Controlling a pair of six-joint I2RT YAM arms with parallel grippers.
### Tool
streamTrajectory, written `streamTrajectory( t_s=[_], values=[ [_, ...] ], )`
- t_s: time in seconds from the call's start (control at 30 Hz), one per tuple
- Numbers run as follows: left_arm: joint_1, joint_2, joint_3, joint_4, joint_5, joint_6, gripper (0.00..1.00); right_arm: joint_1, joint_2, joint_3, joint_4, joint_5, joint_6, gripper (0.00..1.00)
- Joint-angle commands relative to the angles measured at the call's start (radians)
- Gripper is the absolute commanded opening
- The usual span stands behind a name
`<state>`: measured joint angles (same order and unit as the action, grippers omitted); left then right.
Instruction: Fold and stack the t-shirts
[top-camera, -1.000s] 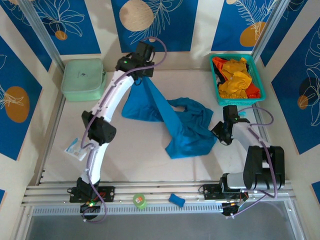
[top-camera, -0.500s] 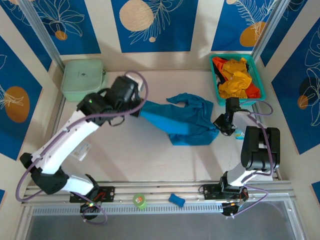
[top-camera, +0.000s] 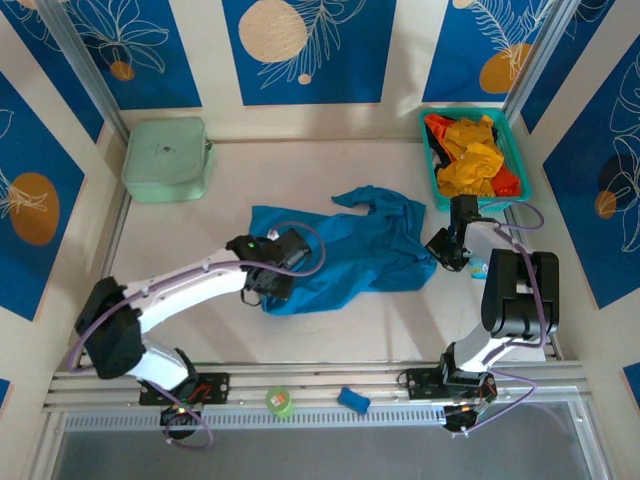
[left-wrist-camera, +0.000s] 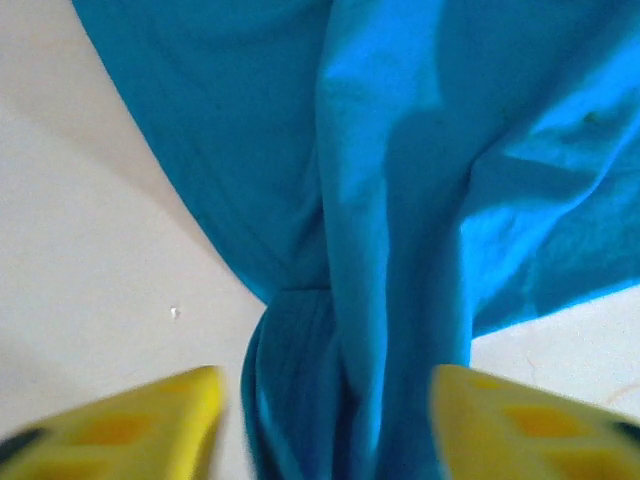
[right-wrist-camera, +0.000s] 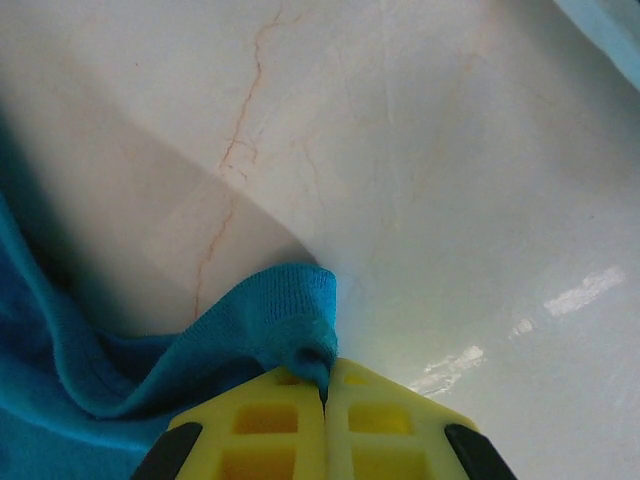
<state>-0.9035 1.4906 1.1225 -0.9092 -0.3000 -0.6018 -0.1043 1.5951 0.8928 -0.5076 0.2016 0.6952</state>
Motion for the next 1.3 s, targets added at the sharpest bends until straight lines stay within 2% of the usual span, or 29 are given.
streamTrajectory(
  t_s=[0.0, 0.03, 0.17, 0.3, 0.37, 0.43, 0.6, 0.8, 0.97, 1.07, 1.2, 1.27],
  values=[
    [0.007, 0.039, 0.068, 0.029, -0.022, 0.004, 0.96, -0.001, -0.045, 0.003, -0.038, -0.015, -0.018, 0.0],
    [0.011, 0.048, 0.094, 0.016, -0.039, 0.014, 1.0, -0.004, -0.054, 0.004, -0.047, -0.015, -0.02, 0.0],
    [0.098, 0.078, 0.198, -0.038, -0.04, 0.072, 1.0, -0.017, -0.096, 0.011, -0.077, -0.014, -0.032, 0.0],
    [0.259, 0.13, 0.275, -0.011, 0.002, 0.136, 1.0, -0.02, -0.131, 0.034, -0.114, -0.018, -0.056, 0.01],
    [0.335, 0.188, 0.314, 0.02, 0.035, 0.165, 1.0, -0.008, -0.134, 0.064, -0.137, -0.025, -0.085, 0.12],
    [0.404, 0.273, 0.364, 0.062, 0.09, 0.182, 0.93, 0.026, -0.118, 0.125, -0.171, -0.019, -0.133, 0.25],
    [0.492, 0.484, 0.482, 0.142, 0.145, 0.19, 0.88, 0.138, 0.011, 0.351, -0.273, 0.044, -0.274, 0.5],
    [0.547, 0.686, 0.621, 0.184, 0.162, 0.178, 0.82, 0.229, 0.285, 0.679, -0.367, 0.03, -0.404, 0.61],
    [0.557, 0.792, 0.709, 0.176, 0.169, 0.179, 0.64, 0.265, 0.549, 0.979, -0.445, 0.053, -0.471, 0.63],
    [0.556, 0.824, 0.74, 0.173, 0.168, 0.187, 0.41, 0.266, 0.694, 1.15, -0.496, 0.035, -0.496, 0.63],
    [0.556, 0.841, 0.759, 0.167, 0.161, 0.204, 0.03, 0.286, 0.866, 1.353, -0.569, 0.007, -0.543, 0.62],
    [0.557, 0.834, 0.755, 0.169, 0.158, 0.212, 0.0, 0.301, 0.944, 1.446, -0.618, 0.004, -0.565, 0.59]
  ],
)
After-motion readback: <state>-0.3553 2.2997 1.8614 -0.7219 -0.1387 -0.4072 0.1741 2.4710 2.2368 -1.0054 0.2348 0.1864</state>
